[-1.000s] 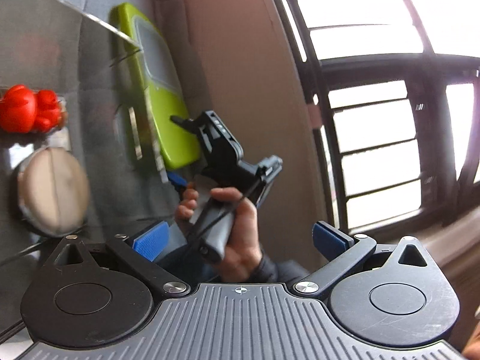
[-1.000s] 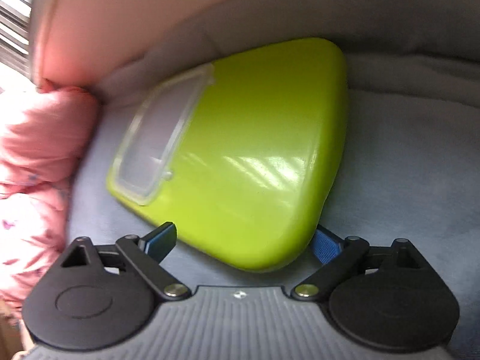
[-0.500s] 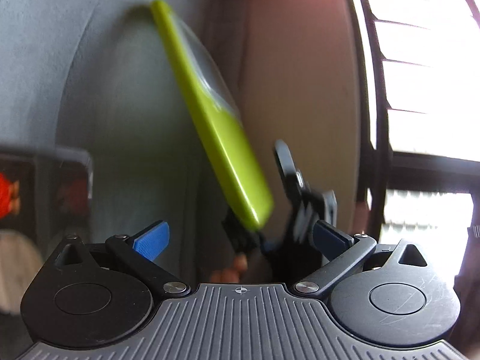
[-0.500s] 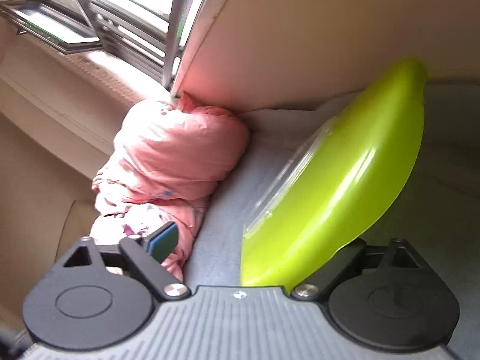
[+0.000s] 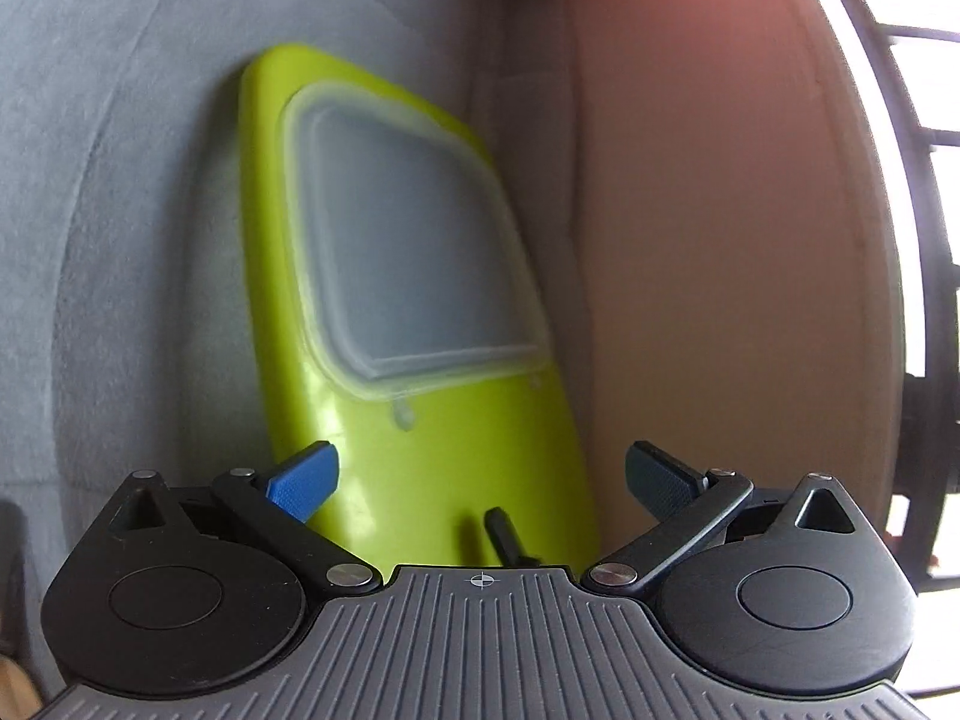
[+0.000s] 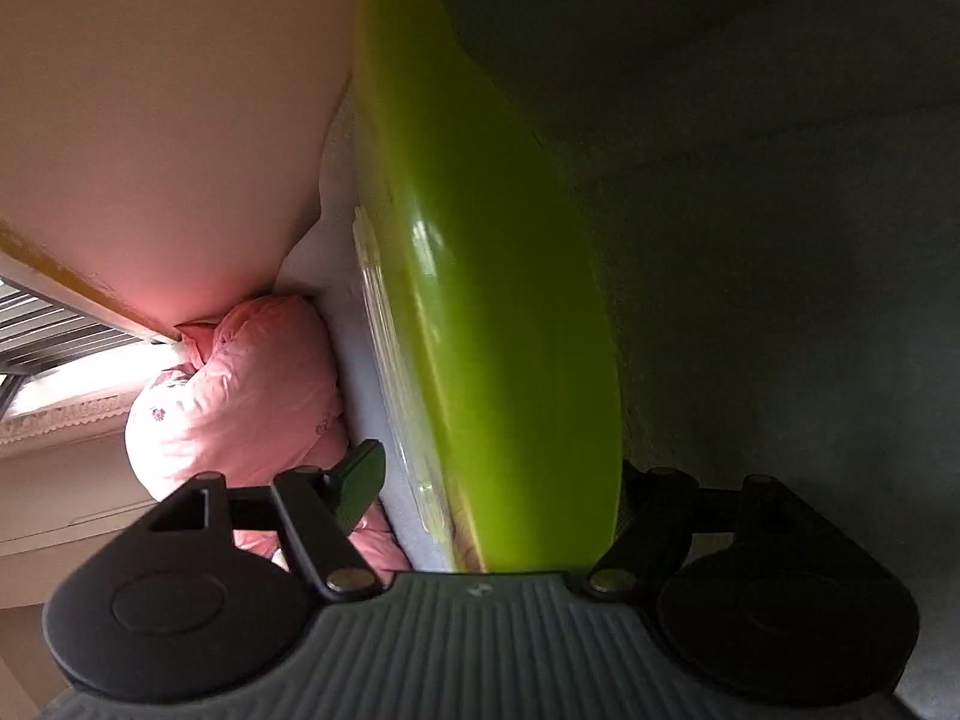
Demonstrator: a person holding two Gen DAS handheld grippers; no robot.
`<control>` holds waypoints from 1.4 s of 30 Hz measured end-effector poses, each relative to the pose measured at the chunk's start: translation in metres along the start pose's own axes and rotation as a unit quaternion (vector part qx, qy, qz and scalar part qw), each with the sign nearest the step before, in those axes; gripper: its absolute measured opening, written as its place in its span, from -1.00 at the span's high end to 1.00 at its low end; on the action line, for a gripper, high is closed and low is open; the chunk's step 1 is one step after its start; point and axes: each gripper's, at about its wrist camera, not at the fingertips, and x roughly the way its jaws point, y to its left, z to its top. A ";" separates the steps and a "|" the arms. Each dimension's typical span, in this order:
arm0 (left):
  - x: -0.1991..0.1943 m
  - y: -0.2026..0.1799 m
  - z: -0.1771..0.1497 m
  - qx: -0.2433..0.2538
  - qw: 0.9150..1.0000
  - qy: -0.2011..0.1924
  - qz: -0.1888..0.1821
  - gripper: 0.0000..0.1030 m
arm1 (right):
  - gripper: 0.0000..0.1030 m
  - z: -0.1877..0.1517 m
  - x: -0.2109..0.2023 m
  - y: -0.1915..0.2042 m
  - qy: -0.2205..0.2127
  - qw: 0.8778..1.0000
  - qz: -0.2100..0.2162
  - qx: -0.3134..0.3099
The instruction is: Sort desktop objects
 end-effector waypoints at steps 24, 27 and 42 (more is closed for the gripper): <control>-0.157 0.123 -0.075 -0.107 0.963 -0.070 -0.238 -1.00 | 0.55 -0.105 -0.104 0.089 0.170 0.929 0.138 -0.297; -0.196 0.138 -0.081 -0.101 0.960 -0.096 -0.241 -1.00 | 0.55 -0.129 -0.134 0.106 0.190 0.904 0.138 -0.356; -0.411 0.279 -0.167 -0.078 0.966 -0.202 -0.143 -1.00 | 0.54 -0.221 -0.152 0.027 0.465 0.779 0.197 -0.371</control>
